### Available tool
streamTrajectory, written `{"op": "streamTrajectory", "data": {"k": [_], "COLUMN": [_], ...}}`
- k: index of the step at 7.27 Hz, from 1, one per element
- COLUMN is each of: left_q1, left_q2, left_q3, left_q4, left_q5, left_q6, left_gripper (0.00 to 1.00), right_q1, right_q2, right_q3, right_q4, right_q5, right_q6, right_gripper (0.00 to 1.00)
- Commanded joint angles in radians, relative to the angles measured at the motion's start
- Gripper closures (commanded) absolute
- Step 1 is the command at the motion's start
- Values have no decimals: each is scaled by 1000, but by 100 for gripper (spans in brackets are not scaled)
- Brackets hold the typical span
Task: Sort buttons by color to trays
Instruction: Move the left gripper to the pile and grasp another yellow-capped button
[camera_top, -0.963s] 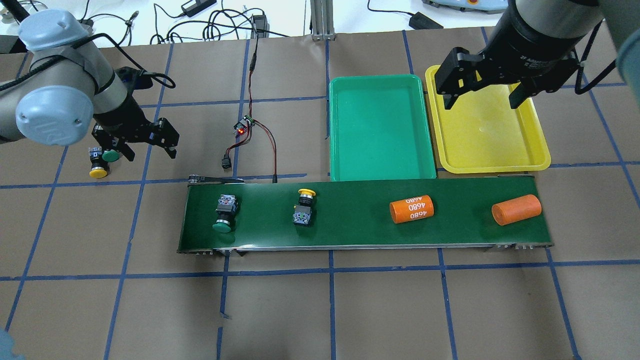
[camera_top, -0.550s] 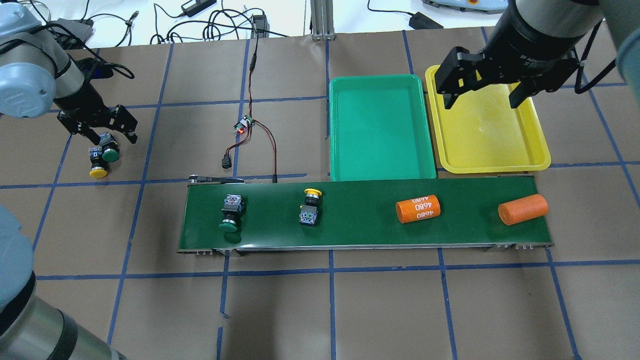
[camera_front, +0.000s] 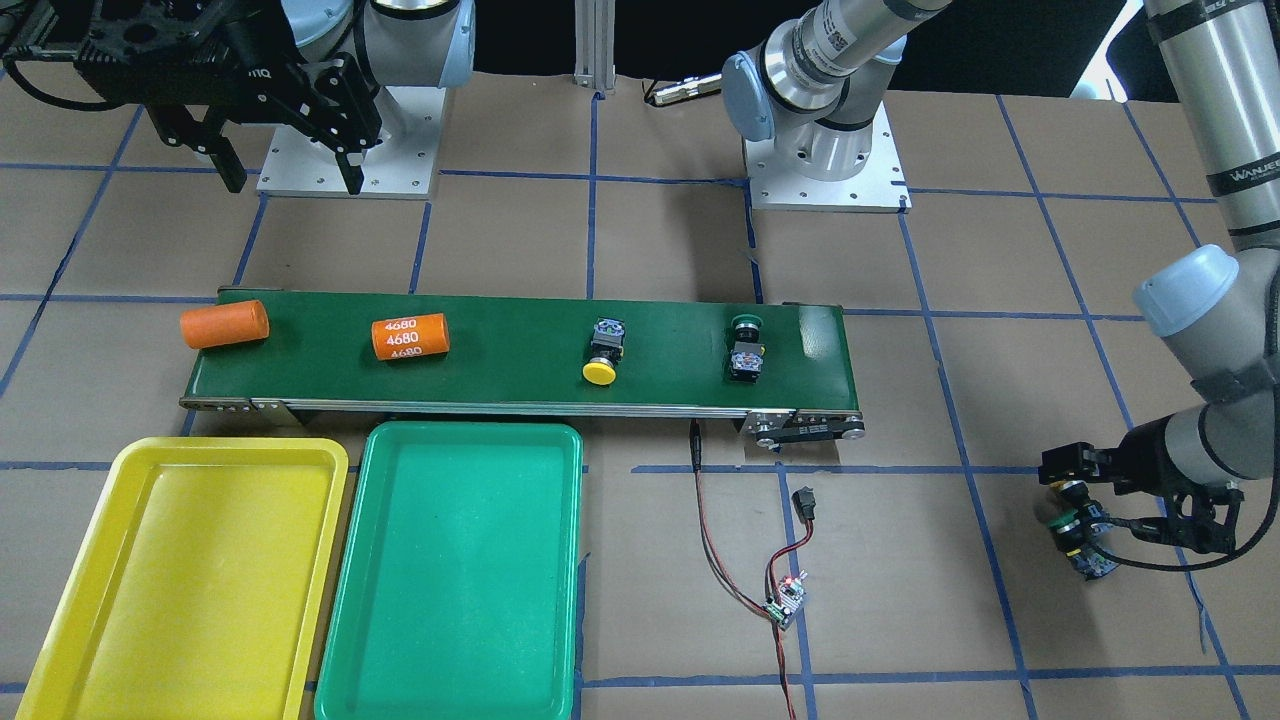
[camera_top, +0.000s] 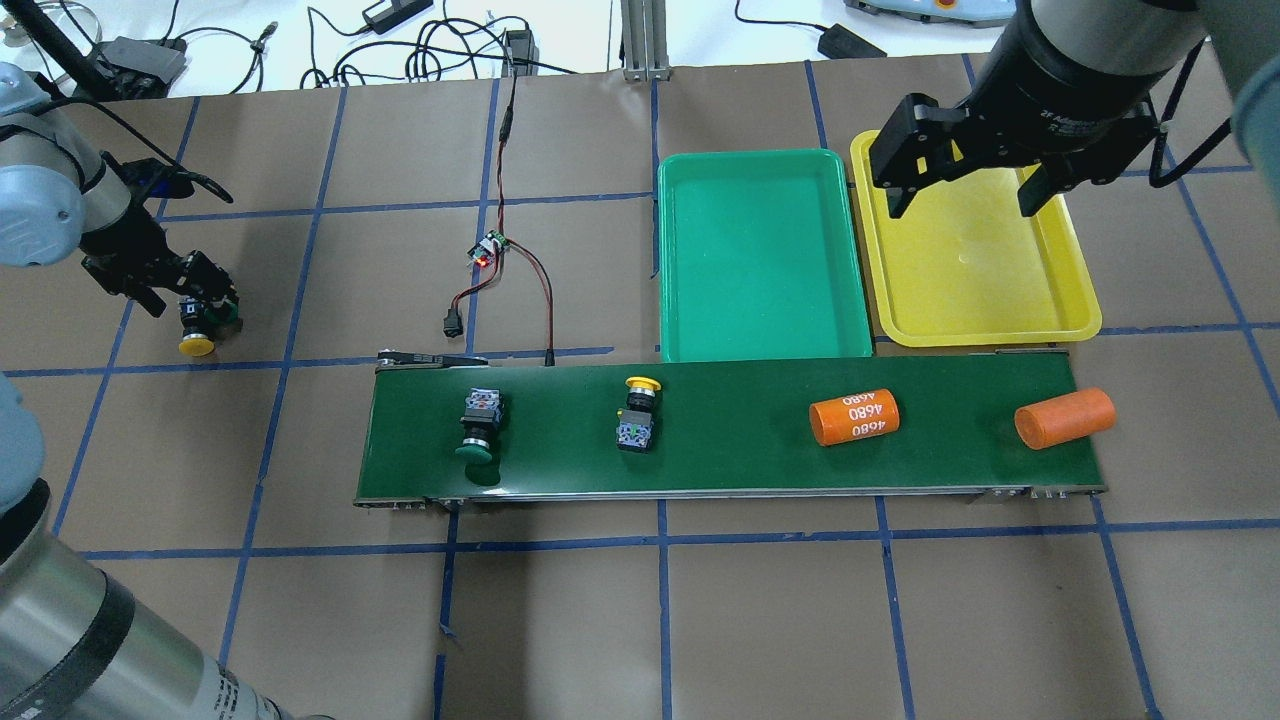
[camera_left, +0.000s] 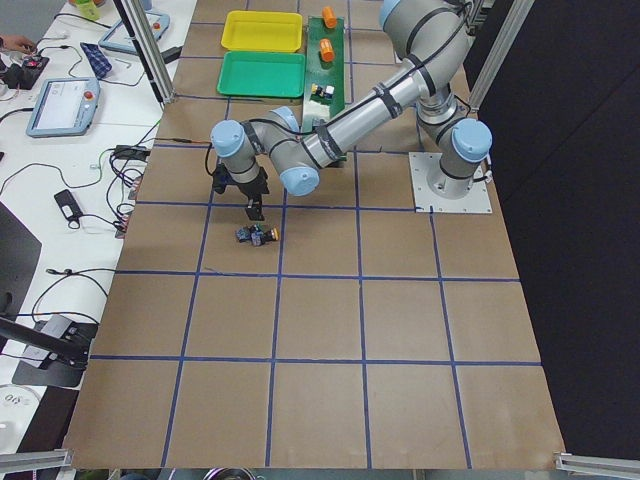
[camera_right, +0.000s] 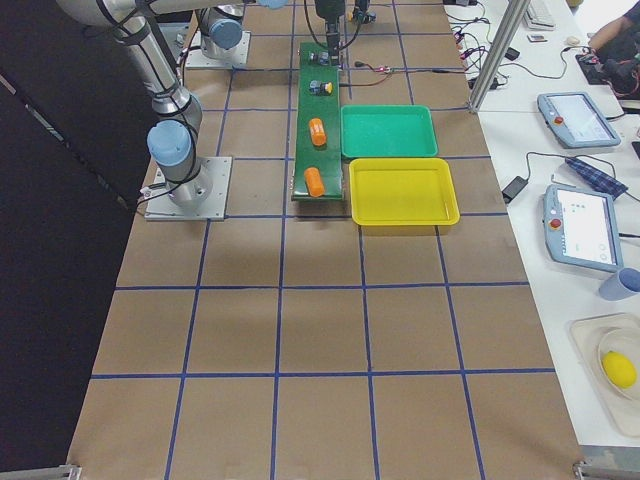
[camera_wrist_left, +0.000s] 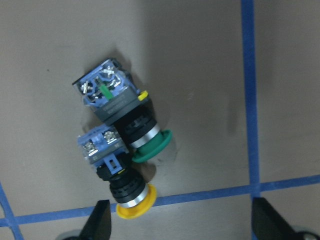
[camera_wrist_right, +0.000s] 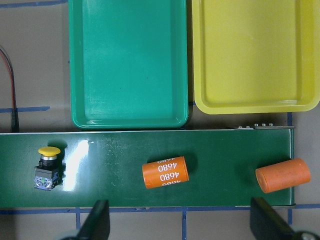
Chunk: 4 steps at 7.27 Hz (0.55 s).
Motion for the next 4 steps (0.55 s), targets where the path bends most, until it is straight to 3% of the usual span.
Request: {"op": "streamTrajectory", "data": {"k": [1,3,4], "left_q1": [24,28,30], "left_q2": [-28,-53,-53], "left_q3": [-21,-46,-58], "left_q4": [66,139,140], "left_q5": [0,-1,0], "left_q6": [27,30,29], "left_gripper": [0,0,17], "right_q1": [0,0,0], "right_q2": [-1,-1,-1], "right_q3": [0,0,0], "right_q4": [0,0,0], "right_q5": [0,0,0], "right_q6": [0,0,0], "right_gripper": [0,0,0]}}
